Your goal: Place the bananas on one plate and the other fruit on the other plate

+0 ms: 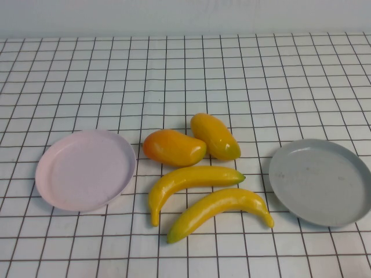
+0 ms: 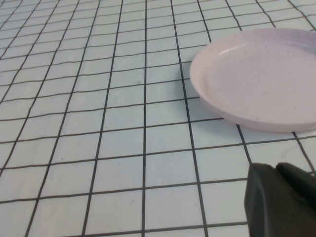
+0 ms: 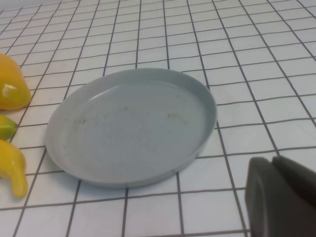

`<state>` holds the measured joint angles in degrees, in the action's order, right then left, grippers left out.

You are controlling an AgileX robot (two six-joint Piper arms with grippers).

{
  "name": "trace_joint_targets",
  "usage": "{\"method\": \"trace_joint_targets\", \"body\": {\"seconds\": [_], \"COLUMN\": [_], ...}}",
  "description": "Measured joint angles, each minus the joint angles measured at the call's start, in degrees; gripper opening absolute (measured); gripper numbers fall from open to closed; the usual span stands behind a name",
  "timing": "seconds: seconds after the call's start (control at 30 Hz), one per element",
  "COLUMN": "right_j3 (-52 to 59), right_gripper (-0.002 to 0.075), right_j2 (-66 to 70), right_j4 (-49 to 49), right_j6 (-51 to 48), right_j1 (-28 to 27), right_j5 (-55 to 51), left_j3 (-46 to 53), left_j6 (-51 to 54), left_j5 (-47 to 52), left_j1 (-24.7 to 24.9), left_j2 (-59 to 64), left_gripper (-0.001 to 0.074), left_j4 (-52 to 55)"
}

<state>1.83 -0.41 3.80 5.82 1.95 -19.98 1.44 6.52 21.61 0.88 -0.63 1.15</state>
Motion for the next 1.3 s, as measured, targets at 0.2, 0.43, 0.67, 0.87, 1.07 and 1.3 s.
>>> {"method": "trace_joint_targets", "body": {"seconds": [0.2,0.43,0.67,0.87,1.07,1.3], "right_j3": [0.00,0.00,0.00,0.00,0.00,0.00], "right_gripper": [-0.0015,-0.0015,-0.0015,-0.0015,-0.0015,-0.0015], "right_j2": [0.00,0.00,0.00,0.00,0.00,0.00], "right_j4": [0.00,0.00,0.00,0.00,0.00,0.00], "right_j6": [0.00,0.00,0.00,0.00,0.00,0.00], "right_j1": [0.00,0.00,0.00,0.00,0.00,0.00], "right_j5": [0.00,0.00,0.00,0.00,0.00,0.00], "left_j3": [0.00,0.00,0.00,0.00,0.00,0.00], "left_j6": [0.00,0.00,0.00,0.00,-1.28,-23.07], "left_j5": [0.00,0.00,0.00,0.00,-1.40,-17.98], "left_j1": [0.00,0.00,0.00,0.00,0.00,0.00], "left_j2": [0.00,0.00,0.00,0.00,0.00,0.00], "left_gripper": [-0.0005,-0.0005,-0.0005,-0.0005,-0.0005,-0.0005], "left_j4": [0.00,0.00,0.00,0.00,2.25,-25.33]}}
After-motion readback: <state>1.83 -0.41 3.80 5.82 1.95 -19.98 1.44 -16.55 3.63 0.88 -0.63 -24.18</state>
